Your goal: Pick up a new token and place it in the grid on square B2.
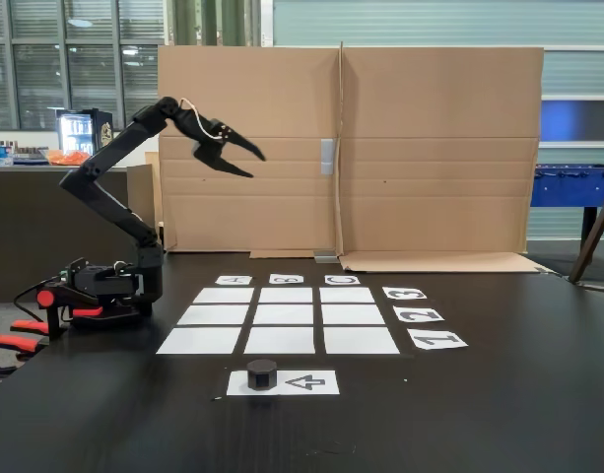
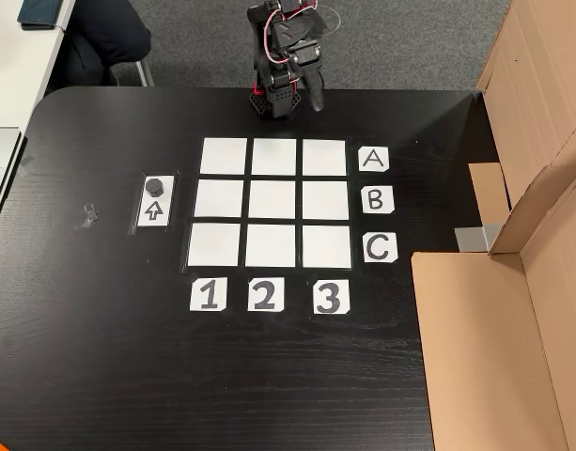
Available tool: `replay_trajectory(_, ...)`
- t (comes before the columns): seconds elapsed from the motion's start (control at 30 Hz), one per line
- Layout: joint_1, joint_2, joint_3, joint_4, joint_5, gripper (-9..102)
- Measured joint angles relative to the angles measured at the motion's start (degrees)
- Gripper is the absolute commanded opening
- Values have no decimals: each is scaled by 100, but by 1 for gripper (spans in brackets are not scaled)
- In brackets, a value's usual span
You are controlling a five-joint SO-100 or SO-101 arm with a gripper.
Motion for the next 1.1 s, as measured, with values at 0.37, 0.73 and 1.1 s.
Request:
replay_trajectory(0.37, 2153, -1406, -1248, 536, -35, 21)
replay_trajectory(0.73, 3656, -2944, -1696, 422, -9, 21)
replay_trajectory(1.1, 4720, -4324, -2285, 202, 53, 25)
